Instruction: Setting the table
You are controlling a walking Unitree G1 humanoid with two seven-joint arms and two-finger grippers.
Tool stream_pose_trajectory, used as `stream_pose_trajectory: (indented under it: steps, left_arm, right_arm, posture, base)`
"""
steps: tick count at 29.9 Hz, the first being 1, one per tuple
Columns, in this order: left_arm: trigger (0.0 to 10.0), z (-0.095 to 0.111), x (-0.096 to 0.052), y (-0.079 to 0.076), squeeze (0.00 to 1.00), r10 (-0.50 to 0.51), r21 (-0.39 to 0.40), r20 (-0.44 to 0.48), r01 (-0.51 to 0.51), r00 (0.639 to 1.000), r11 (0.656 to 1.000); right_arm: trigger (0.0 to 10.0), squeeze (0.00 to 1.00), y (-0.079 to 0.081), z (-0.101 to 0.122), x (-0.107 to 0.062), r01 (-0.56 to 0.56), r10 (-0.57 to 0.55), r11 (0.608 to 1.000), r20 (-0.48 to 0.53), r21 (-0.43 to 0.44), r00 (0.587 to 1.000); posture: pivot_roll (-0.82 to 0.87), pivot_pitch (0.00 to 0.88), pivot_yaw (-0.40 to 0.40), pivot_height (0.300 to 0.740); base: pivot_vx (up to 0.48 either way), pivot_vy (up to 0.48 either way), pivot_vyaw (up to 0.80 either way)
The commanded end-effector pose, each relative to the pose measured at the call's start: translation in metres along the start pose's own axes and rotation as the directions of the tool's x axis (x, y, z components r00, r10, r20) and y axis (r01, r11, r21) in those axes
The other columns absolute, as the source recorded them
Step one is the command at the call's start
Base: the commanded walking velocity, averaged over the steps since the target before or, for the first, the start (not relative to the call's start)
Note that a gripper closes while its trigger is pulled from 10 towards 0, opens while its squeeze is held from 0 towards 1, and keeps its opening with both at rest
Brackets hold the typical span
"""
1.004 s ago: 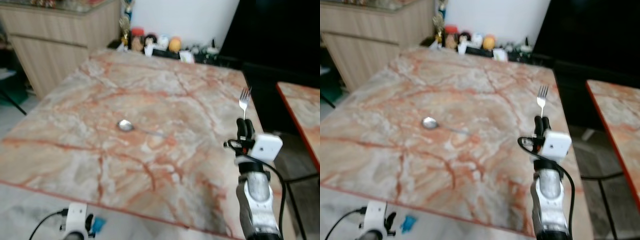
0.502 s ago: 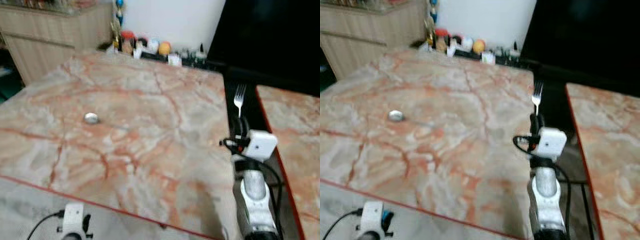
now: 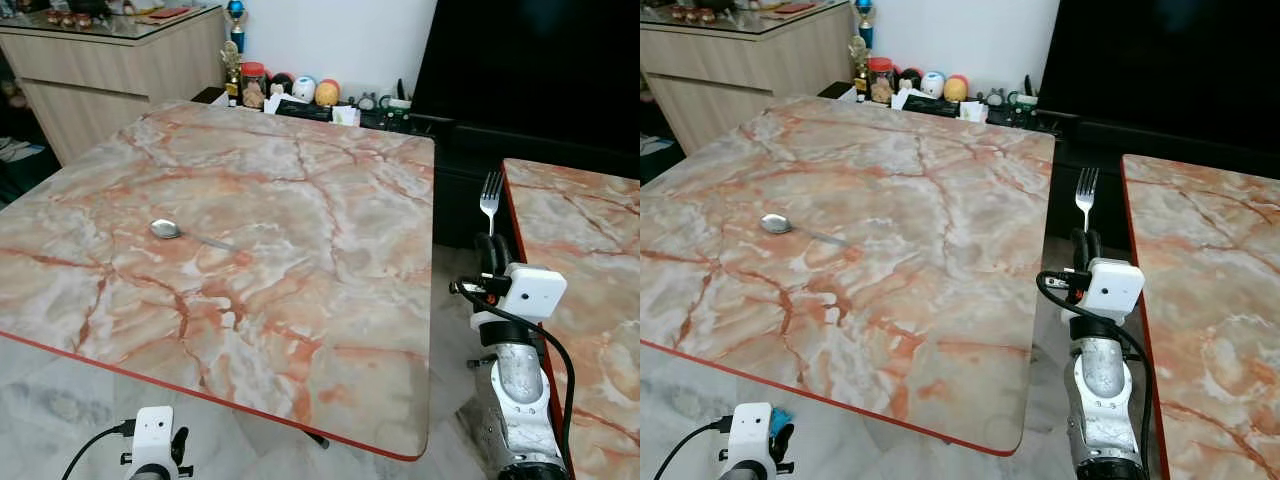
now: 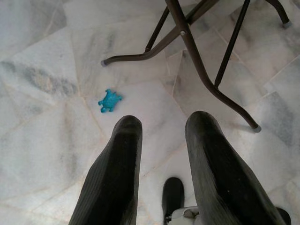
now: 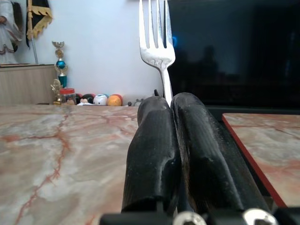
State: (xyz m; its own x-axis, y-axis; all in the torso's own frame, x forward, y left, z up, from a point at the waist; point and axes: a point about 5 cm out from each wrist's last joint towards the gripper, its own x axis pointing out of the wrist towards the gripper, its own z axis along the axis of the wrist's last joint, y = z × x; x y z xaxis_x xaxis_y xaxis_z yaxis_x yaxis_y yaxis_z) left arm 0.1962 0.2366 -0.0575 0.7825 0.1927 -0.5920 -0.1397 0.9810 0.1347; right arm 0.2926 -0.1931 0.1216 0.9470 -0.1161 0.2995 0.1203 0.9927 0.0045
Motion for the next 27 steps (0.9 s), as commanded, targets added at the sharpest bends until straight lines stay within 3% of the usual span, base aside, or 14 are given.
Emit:
stream_pose_trajectory:
  steps: [1,5,13,27]
  left_arm:
    - [10.0,0.001,0.000,-0.001,0.00,-0.003,0.006,0.007,0.003,1.000,1.000]
    - [10.0,0.001,0.000,-0.002,0.00,-0.002,0.005,0.009,0.002,1.000,1.000]
    - [10.0,0.001,0.000,-0.002,0.00,-0.005,-0.001,0.009,0.005,1.000,1.000]
    - [10.0,0.000,0.000,-0.003,0.00,-0.005,-0.006,0.011,0.005,1.000,1.000]
  right_arm:
    - [10.0,0.00,0.000,0.004,0.005,0.000,0.000,1.000,0.014,-0.003,1.000]
    - [10.0,0.00,-0.002,0.006,0.007,0.002,-0.002,1.000,0.013,-0.003,1.000]
    - [10.0,0.00,-0.003,0.010,0.010,0.000,0.000,1.000,0.027,-0.003,1.000]
    - [10.0,0.00,-0.003,0.018,0.013,-0.002,0.002,1.000,0.062,-0.010,0.998]
  posture:
    - [0.13,0.000,-0.067,0.740]
    - [0.13,0.000,-0.068,0.740]
    - [0.12,0.000,-0.067,0.740]
    - [0.12,0.000,-0.069,0.740]
  base:
    - [0.000,-0.289,0.00]
    - [0.000,-0.292,0.00]
    - [0.000,-0.293,-0.78]
    - [0.000,-0.302,0.00]
